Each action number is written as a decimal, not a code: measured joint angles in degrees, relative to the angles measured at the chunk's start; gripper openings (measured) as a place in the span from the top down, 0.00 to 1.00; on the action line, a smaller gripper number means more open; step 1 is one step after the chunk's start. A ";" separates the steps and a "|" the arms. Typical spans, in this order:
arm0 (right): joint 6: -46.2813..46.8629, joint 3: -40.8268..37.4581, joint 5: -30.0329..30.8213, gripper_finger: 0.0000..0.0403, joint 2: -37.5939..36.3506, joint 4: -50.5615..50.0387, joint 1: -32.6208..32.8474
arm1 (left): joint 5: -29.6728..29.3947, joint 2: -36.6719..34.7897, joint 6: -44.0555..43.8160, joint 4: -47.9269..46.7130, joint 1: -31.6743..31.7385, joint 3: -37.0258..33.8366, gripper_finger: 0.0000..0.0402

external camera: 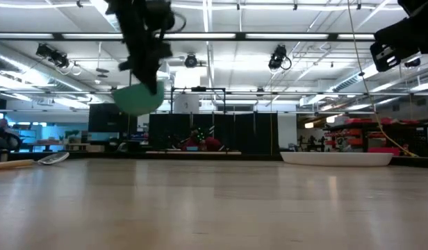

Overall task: Set table place
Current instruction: Put the green bowl on the blue plate, then put the yellow spoon into the green bowl

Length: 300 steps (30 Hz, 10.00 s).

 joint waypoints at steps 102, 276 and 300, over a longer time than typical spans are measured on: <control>-43.15 44.44 -37.23 0.67 72.95 -4.08 -31.93 | 25.33 11.47 43.33 8.58 -28.50 8.92 0.97; 4.95 42.65 2.98 0.98 50.67 -29.70 -31.78 | -5.98 13.46 -29.94 -39.77 -33.56 29.24 0.99; 8.00 42.65 4.31 0.98 48.86 -29.71 -11.46 | 8.57 9.97 -61.93 -33.87 -41.23 -2.76 0.99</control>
